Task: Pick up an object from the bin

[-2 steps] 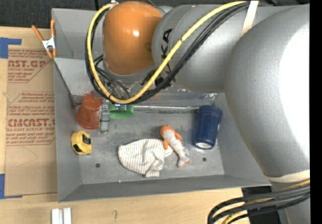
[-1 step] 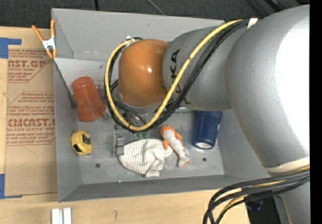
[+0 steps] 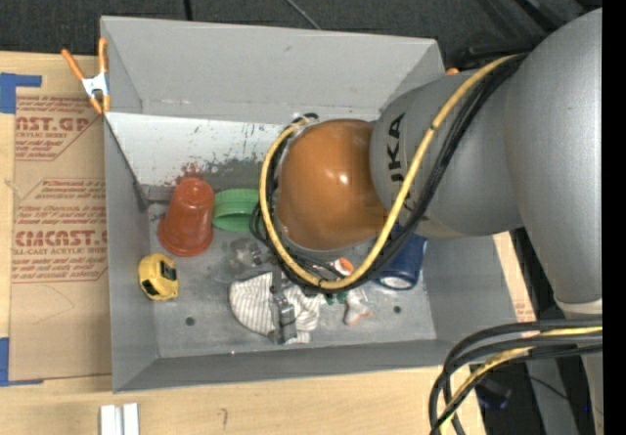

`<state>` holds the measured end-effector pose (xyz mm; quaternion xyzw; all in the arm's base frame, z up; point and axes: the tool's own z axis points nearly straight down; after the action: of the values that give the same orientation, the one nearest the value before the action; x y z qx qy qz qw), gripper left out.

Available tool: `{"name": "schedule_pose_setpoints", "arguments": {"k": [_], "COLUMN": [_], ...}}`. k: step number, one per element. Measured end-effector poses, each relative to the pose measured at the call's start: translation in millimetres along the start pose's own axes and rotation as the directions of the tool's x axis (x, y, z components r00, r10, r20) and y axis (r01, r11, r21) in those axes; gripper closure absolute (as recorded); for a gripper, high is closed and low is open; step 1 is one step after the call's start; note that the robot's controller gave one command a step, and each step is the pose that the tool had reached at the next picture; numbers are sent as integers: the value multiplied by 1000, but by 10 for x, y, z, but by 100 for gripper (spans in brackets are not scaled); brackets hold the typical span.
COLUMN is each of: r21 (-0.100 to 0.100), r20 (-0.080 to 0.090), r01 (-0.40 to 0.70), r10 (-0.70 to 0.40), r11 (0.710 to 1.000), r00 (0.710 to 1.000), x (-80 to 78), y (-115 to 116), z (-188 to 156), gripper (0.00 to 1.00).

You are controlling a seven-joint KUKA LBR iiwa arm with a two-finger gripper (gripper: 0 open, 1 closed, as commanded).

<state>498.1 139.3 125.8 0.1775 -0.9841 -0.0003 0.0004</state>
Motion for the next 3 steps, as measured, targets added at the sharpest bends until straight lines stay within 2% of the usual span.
{"name": "schedule_pose_setpoints", "arguments": {"k": [1,2,3], "r21": [1,2,-1], "r20": [2,6,2], "r01": [-34,141,-13], "r10": [34,-141,13], "r11": [999,990,1000], "r00": [999,990,1000], "x": [108,-5,48], "y": [-322,-594,-735], "z": [-98,417,556], "gripper": [0,0,100]}}
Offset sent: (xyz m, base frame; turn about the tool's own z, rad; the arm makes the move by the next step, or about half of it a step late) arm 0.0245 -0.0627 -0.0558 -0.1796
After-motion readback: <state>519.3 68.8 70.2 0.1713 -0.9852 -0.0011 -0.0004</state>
